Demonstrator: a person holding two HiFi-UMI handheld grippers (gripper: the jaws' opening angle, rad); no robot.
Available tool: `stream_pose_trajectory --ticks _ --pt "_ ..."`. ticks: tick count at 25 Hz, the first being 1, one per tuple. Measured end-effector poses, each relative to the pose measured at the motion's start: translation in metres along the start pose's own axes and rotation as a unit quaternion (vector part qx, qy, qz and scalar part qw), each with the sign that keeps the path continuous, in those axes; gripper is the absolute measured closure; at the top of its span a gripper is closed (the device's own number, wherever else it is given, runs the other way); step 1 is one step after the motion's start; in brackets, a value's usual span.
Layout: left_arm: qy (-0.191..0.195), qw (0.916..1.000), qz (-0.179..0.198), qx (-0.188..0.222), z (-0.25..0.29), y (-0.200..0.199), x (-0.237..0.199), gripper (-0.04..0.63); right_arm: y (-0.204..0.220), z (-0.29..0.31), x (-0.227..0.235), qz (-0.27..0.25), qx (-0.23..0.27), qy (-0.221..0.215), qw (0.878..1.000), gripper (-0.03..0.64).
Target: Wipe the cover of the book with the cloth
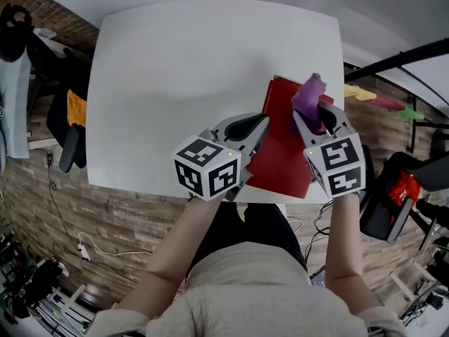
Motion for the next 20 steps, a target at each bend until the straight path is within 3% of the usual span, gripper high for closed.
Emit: stream_pose_trajectory --ticks 11,20 --pt "0.002 0.9997 -0.016 -0.017 0.018 0.000 -0.015 0.565 0.005 0.031 0.012 0.015 -0.016 0.006 1.000 0.494" --pt "0.013 0.9992 -0.033 -0.019 0.021 0.005 -0.013 0.565 0.009 0.029 0.014 -0.005 -0.013 0.014 1.000 0.465"
Point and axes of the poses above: the fingertips, and each gripper's own axes: z forward along the fingers, x to its right, y out of its underside, the point moved 2 cm from there along -z, backward along the fingers, and after that the axes turned 11 degrees about -y, right-handed, at the moved point
